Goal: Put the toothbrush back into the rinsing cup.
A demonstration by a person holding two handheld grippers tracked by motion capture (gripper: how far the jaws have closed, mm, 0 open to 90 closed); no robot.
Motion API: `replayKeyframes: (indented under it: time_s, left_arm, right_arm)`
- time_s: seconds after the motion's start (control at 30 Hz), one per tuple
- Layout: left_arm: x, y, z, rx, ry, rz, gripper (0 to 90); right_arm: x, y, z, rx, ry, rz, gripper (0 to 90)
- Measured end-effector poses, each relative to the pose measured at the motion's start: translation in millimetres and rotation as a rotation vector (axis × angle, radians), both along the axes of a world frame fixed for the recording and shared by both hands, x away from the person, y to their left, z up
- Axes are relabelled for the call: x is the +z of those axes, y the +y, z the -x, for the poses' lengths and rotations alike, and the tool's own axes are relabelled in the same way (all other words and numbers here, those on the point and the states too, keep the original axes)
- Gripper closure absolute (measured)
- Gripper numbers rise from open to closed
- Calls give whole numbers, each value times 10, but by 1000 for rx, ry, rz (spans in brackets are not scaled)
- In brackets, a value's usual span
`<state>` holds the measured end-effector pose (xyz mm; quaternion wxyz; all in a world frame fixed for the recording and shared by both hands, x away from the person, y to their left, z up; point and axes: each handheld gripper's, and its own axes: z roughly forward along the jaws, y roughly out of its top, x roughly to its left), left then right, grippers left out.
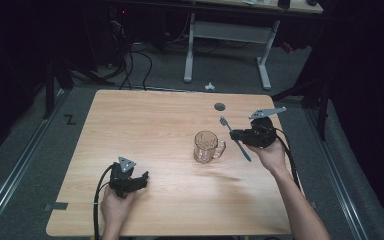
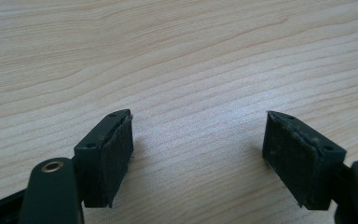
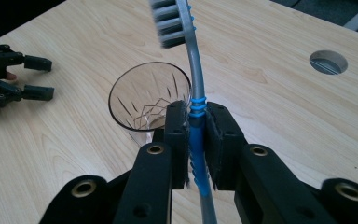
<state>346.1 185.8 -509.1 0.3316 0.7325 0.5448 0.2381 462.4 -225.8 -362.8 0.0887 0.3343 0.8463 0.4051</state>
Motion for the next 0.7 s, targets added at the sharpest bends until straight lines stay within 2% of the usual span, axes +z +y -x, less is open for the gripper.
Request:
replayKeyframes:
  time_s: [0.7]
  left_arm:
    - [-1, 0, 1, -1, 1, 1, 250]
  right_arm:
    - [37, 106, 39, 34, -24, -79, 799]
